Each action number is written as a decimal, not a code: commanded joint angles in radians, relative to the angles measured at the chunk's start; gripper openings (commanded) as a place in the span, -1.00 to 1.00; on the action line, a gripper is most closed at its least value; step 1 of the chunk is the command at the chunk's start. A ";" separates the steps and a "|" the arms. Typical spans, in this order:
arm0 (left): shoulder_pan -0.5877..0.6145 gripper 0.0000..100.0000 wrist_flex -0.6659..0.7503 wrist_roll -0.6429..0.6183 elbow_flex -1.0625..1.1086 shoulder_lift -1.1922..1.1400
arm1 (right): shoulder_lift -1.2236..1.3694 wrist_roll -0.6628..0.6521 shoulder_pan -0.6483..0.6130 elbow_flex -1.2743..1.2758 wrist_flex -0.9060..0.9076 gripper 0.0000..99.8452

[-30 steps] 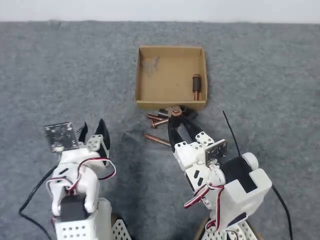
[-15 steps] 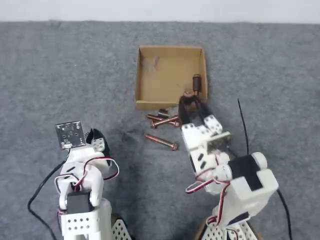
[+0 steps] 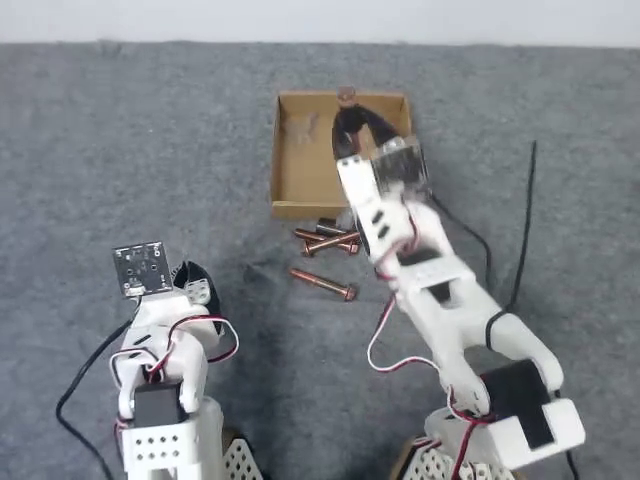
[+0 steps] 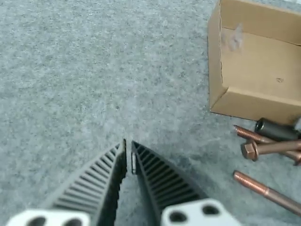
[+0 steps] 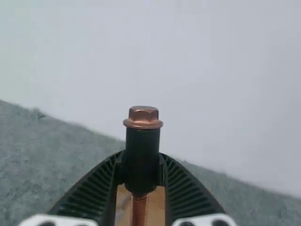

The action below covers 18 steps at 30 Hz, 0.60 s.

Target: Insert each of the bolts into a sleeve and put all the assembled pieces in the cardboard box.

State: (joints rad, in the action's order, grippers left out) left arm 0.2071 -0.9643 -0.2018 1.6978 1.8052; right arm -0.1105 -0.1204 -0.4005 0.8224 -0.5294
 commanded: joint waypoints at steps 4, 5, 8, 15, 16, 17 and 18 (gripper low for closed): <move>-0.002 -0.98 -0.005 0.006 -0.010 -0.020 | -0.068 -0.014 0.018 -0.385 0.621 -0.99; -0.002 -0.98 -0.005 0.006 -0.010 -0.020 | -0.050 -0.014 0.016 -0.427 0.670 -0.99; -0.002 -0.98 -0.006 0.006 -0.010 -0.020 | 0.027 -0.014 0.019 -0.545 0.768 -0.99; -0.002 -0.98 -0.006 0.006 -0.010 -0.020 | 0.223 -0.014 0.058 -0.801 0.995 -0.99; -0.002 -0.98 -0.006 0.006 -0.010 -0.020 | 0.246 -0.014 0.061 -0.832 1.027 -0.99; -0.002 -0.98 -0.006 0.006 -0.010 -0.020 | 0.266 -0.014 0.062 -0.861 1.058 -0.99; -0.002 -0.98 -0.006 0.006 -0.010 -0.020 | 0.286 -0.014 0.065 -0.888 1.087 -0.99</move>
State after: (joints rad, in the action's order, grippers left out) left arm 0.2071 -0.9643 -0.2018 1.6978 1.8052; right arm 0.1749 -0.1204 -0.3560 0.0798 0.4910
